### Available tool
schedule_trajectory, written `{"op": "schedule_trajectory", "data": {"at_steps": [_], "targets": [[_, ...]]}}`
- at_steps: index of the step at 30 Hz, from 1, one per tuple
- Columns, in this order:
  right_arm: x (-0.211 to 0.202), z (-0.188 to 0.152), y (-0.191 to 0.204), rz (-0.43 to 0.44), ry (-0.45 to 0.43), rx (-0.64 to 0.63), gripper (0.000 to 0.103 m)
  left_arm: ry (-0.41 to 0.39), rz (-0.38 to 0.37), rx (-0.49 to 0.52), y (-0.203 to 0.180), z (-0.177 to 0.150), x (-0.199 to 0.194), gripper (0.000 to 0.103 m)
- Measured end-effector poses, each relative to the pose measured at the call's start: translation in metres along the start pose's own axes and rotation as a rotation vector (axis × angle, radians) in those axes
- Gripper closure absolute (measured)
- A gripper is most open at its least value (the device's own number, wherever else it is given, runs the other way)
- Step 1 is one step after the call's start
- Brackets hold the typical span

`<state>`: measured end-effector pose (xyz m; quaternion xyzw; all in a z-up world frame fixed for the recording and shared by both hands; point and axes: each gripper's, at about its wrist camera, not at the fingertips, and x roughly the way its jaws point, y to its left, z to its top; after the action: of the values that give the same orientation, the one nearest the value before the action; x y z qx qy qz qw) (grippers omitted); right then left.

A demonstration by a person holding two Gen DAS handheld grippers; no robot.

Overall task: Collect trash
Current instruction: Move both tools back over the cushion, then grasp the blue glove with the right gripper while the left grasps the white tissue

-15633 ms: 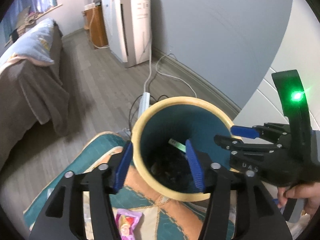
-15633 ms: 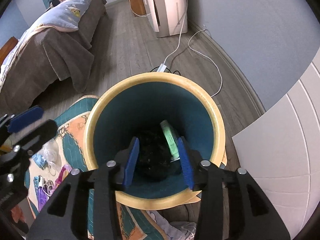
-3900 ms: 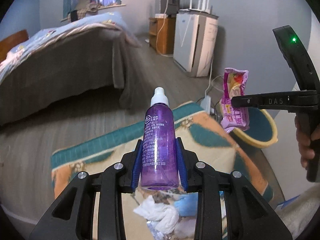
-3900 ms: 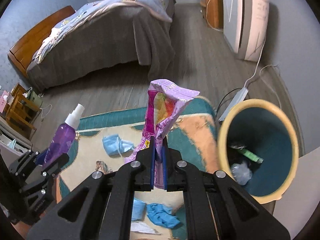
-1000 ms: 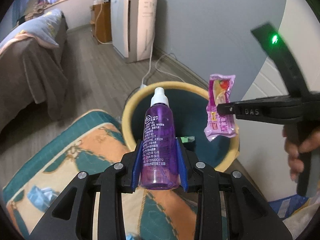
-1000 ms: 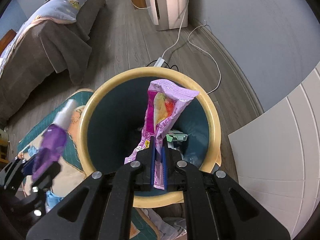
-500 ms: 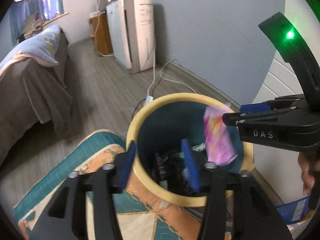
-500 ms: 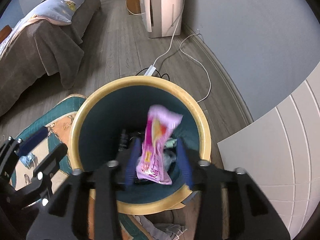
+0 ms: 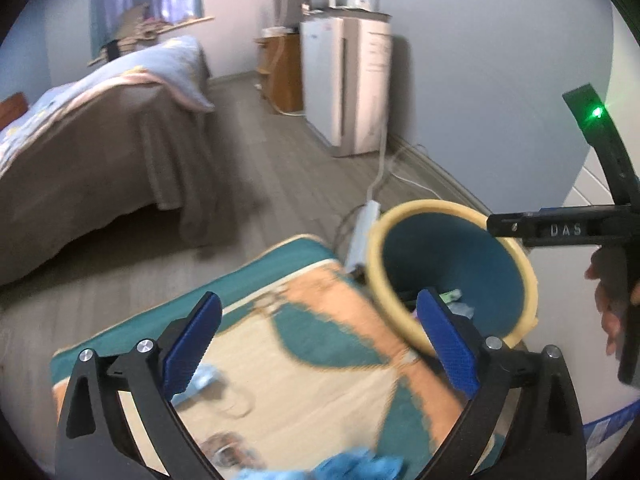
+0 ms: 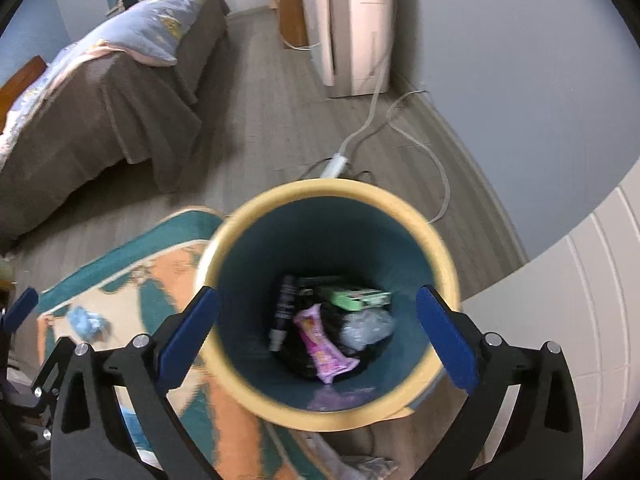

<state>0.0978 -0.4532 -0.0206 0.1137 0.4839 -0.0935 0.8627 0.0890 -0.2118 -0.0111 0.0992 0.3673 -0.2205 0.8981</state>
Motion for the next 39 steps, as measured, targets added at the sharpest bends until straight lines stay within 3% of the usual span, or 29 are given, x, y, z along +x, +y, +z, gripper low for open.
{"op": "schedule_trajectory", "data": {"at_steps": [6, 9, 15, 19, 22, 26, 30, 34, 39], "targets": [[-0.010, -0.002, 0.045, 0.018, -0.028, -0.141, 0.006, 0.038, 0.106, -0.003, 0.045, -0.034, -0.041, 0.006], [-0.015, -0.008, 0.063, 0.010, -0.038, -0.187, 0.006, 0.048, 0.146, -0.065, 0.072, -0.050, -0.066, 0.006], [-0.034, -0.026, 0.095, 0.088, -0.037, -0.197, 0.006, 0.041, 0.159, -0.235, 0.112, -0.069, -0.107, 0.005], [-0.047, -0.045, 0.128, 0.066, -0.055, -0.290, 0.006, 0.045, 0.176, -0.264, 0.118, -0.089, -0.124, 0.005], [-0.048, -0.061, 0.146, 0.047, -0.056, -0.343, 0.006, 0.033, 0.192, -0.247, 0.119, -0.101, -0.130, 0.005], [-0.045, -0.077, 0.161, 0.104, -0.043, -0.366, 0.006, 0.027, 0.227, -0.196, 0.121, -0.112, -0.132, 0.005], [-0.039, -0.091, 0.166, 0.098, -0.032, -0.384, 0.006, 0.035, 0.227, -0.191, 0.123, -0.121, -0.133, 0.005], [-0.032, -0.101, 0.163, 0.132, 0.013, -0.337, 0.006, 0.060, 0.216, -0.216, 0.133, -0.133, -0.130, 0.005], [-0.014, -0.116, 0.162, 0.084, 0.094, -0.340, 0.006, 0.095, 0.222, -0.231, 0.142, -0.145, -0.128, 0.005]]}}
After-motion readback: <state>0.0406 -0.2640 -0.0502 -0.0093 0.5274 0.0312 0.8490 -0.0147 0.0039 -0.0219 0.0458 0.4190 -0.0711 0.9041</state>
